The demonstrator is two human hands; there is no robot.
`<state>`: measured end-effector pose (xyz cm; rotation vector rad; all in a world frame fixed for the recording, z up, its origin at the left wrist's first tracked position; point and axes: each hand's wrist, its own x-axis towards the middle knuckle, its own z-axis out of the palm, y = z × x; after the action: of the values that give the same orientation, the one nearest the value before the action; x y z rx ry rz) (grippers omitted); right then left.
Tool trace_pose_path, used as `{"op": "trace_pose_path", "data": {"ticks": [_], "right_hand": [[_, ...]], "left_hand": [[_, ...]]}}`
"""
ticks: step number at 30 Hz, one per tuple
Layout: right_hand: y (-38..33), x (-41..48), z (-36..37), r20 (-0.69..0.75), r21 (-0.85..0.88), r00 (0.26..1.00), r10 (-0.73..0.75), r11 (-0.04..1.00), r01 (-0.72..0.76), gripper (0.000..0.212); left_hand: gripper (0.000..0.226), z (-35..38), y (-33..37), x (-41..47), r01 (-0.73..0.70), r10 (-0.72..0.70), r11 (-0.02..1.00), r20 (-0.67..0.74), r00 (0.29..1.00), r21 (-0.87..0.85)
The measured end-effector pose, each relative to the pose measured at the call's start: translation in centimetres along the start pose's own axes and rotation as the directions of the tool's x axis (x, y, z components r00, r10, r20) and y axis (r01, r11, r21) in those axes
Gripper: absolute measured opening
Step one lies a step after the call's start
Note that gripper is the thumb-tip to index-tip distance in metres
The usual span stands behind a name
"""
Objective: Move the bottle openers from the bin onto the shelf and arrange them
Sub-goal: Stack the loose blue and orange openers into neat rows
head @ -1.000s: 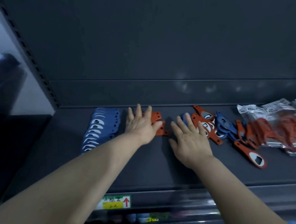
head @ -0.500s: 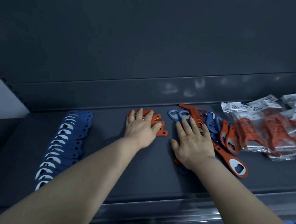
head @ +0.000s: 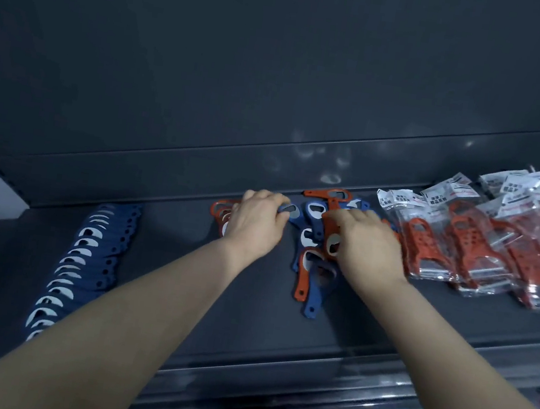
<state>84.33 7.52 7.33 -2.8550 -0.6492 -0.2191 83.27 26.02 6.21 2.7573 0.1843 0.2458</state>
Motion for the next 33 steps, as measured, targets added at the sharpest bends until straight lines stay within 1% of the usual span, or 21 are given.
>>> {"op": "trace_pose_path", "data": {"ticks": [3,6,7,9,11,12,16,19,22,24,25,29,31,33], "right_hand": [[3.1,0.3,-1.2,0.005,-0.039,0.994,0.113,0.993,-0.112,0.041],[5.1,0.0,-1.7,0.003,-0.030,0.990,0.138,0.990,-0.137,0.044],[5.6,-0.1,-1.8,0.023,-0.021,0.993,0.114,0.993,-0.114,0.046],[6.5,-0.2,-1.5,0.076,-0.005,0.997,0.018,1.000,-0.018,0.050],[7.4,-0.2,-1.2,0.127,-0.011,0.989,-0.081,0.996,0.083,0.056],[7.8,-0.2,-1.1,0.140,-0.024,0.984,-0.111,0.993,0.115,0.055],[8.9,0.6,-1.2,0.085,-0.094,0.983,-0.162,0.981,0.169,0.034],[9.5,1.4,-1.2,0.095,-0.104,0.980,-0.176,0.977,0.186,0.030],[10.0,1.6,-1.5,0.193,-0.033,0.964,-0.185,0.980,0.195,0.030],[10.2,1.8,-1.9,0.243,-0.025,0.949,-0.198,0.977,0.210,0.024],[10.3,1.9,-2.0,0.247,-0.033,0.947,-0.204,0.975,0.219,0.022],[10.1,2.4,-1.9,0.229,-0.065,0.951,-0.210,0.971,0.231,0.014],[10.1,2.3,-1.7,0.212,-0.068,0.958,-0.193,0.975,0.212,0.012],[10.2,2.1,-1.4,0.192,-0.070,0.967,-0.168,0.980,0.184,0.013]], "left_hand": [[0.019,0.4,2.6,0.3,-0.019,0.020,0.999,0.033,0.999,-0.026],[0.010,1.3,5.3,0.6,0.018,-0.015,0.997,0.045,0.999,-0.070],[0.009,1.7,6.1,0.7,0.042,-0.037,0.994,0.055,0.998,-0.098],[0.008,2.4,7.7,1.2,0.080,-0.071,0.986,0.070,0.995,-0.144],[0.008,2.8,8.9,1.6,0.085,-0.076,0.988,0.077,0.994,-0.129],[0.008,2.9,9.4,1.8,0.078,-0.070,0.991,0.079,0.994,-0.110],[0.013,2.8,9.6,2.0,0.052,-0.047,0.997,0.087,0.995,-0.065],[0.019,2.3,8.5,2.3,-0.044,0.042,0.999,0.121,0.992,0.019],[0.017,1.9,7.2,2.5,-0.166,0.157,0.986,0.244,0.957,0.017],[0.018,2.0,7.0,2.6,-0.202,0.188,0.979,0.287,0.939,0.021],[0.018,2.2,7.1,2.6,-0.195,0.180,0.980,0.279,0.943,0.028],[0.006,2.3,7.7,2.4,-0.092,0.086,0.995,0.157,0.984,0.031],[0.010,2.4,8.2,2.4,-0.059,0.056,0.998,0.131,0.990,0.020],[0.024,2.6,9.1,2.6,0.011,-0.012,1.000,0.128,0.992,0.004]]}}
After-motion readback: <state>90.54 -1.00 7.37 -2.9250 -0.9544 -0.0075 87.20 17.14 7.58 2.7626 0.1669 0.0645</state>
